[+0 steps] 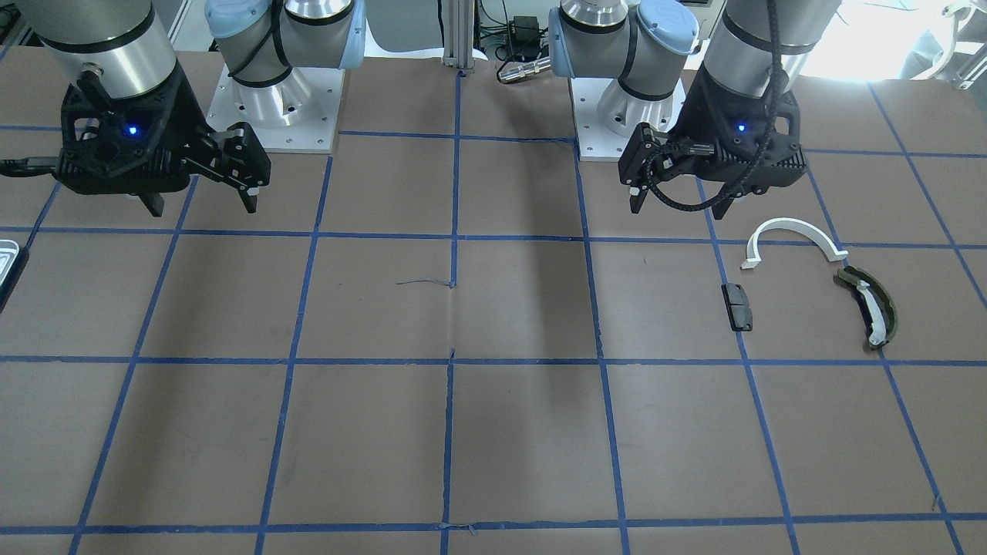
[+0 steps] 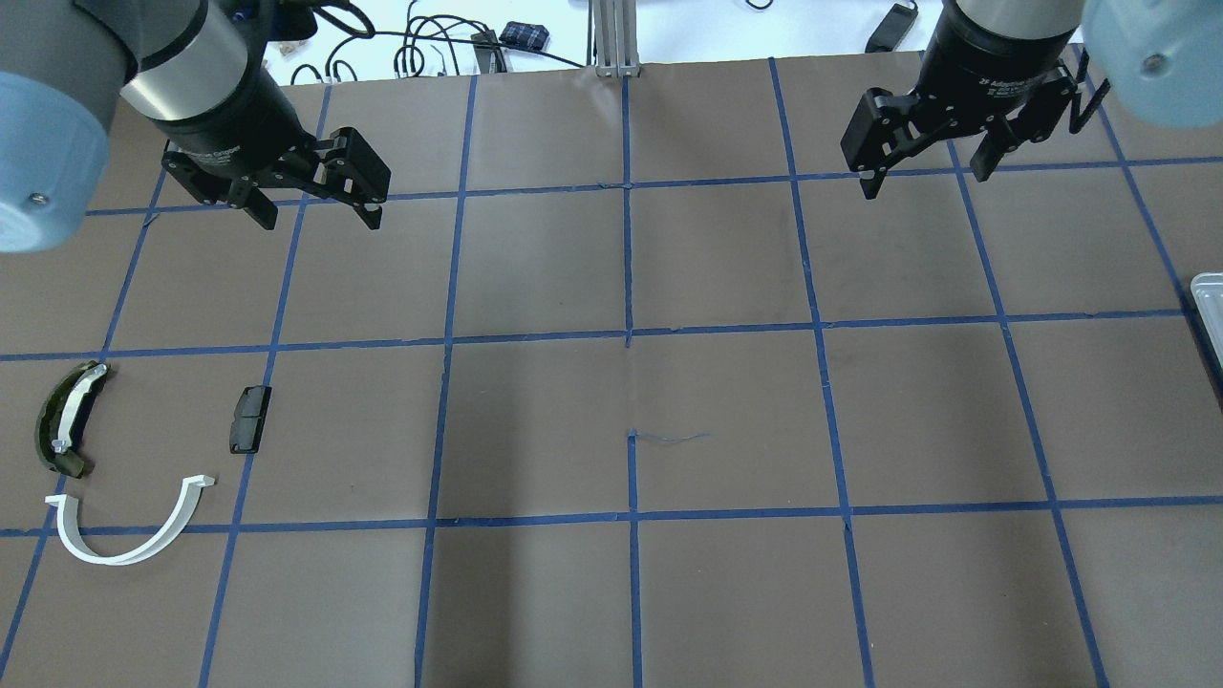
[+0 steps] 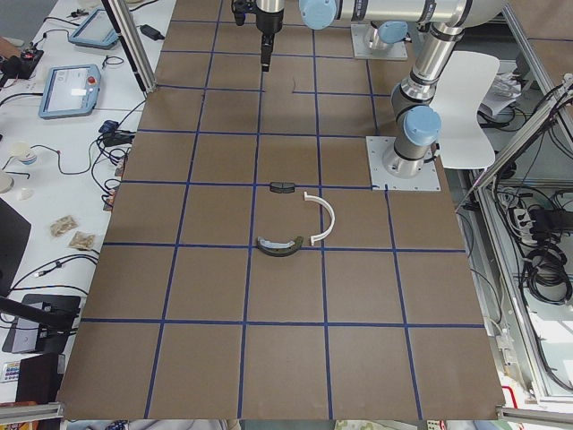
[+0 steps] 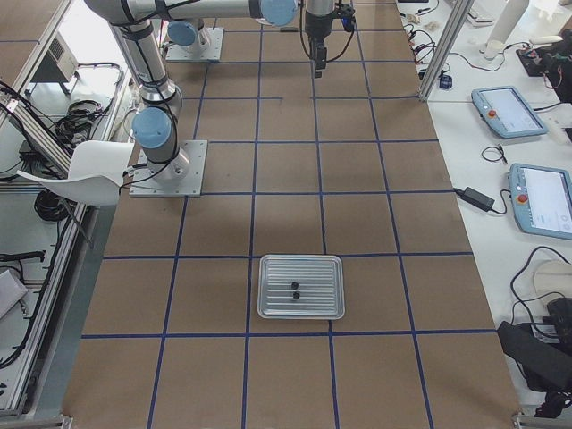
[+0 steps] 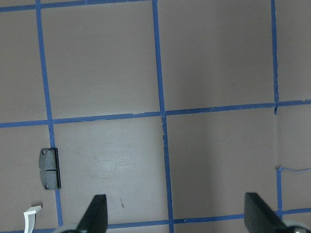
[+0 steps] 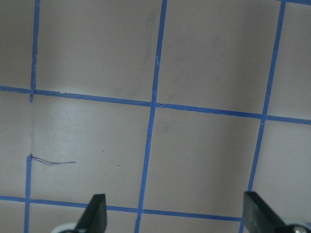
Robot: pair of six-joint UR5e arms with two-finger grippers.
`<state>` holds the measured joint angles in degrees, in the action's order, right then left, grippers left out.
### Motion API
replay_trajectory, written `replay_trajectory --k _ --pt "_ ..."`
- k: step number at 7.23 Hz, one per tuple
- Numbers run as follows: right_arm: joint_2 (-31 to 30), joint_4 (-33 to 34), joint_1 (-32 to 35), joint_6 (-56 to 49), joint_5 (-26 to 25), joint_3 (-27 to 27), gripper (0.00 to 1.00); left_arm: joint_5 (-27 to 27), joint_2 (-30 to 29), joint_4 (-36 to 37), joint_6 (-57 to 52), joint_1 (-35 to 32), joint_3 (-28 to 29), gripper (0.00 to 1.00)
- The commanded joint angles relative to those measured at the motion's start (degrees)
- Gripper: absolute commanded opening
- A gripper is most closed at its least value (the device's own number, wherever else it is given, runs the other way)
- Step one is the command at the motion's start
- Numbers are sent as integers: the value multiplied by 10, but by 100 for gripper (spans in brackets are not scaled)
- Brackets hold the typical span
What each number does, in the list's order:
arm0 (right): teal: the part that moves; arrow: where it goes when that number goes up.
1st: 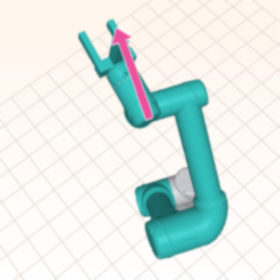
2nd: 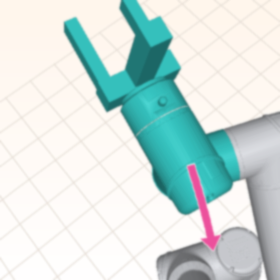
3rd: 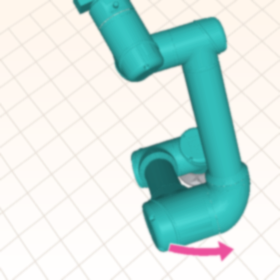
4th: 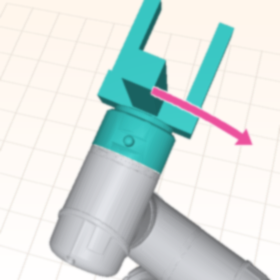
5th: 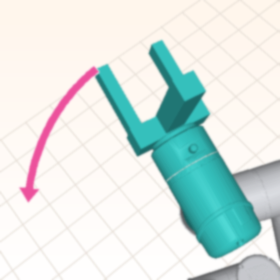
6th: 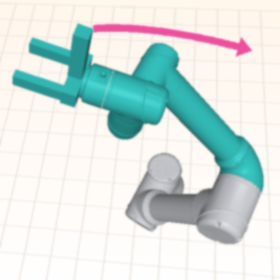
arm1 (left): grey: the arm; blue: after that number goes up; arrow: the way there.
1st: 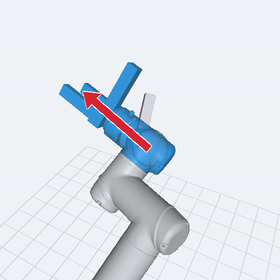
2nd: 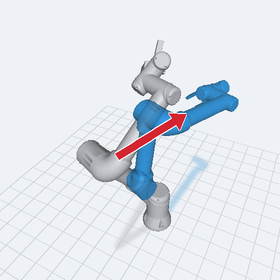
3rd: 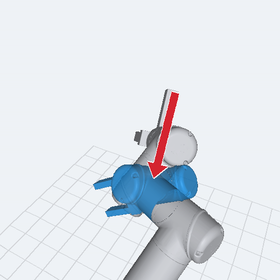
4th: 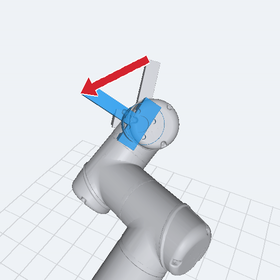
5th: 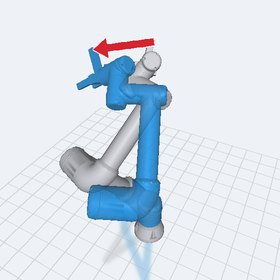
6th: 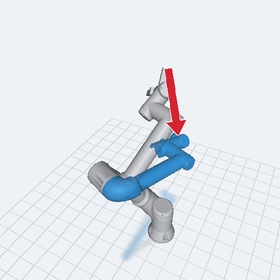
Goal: Place bearing gear from tray to pile
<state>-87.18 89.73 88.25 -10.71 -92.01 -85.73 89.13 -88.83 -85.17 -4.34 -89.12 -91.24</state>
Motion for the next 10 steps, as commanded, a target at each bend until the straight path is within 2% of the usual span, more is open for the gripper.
replay_trajectory --k 1,2,3,4,6,7,9,10 --pt "10 1 -121 -206 1 -1 100 0 1 0 -1 0 -1 100" --pt "26 4 -200 -301 8 -2 100 0 2 0 -1 0 -2 100" --pt "58 19 -230 -396 2 -4 100 0 2 2 -1 -1 -6 100" --pt "74 66 -261 -470 -3 -5 100 0 2 2 -1 -1 -5 100" --pt "125 104 -349 -599 -15 -5 100 0 2 2 -1 0 -4 100" --pt "174 175 -386 -702 -18 -5 100 0 2 2 -1 -1 -5 100" --pt "255 219 -479 -836 -10 -9 100 0 2 2 0 -1 -5 100" --pt "277 267 -494 -886 -10 -15 95 0 2 6 0 -1 -5 100"
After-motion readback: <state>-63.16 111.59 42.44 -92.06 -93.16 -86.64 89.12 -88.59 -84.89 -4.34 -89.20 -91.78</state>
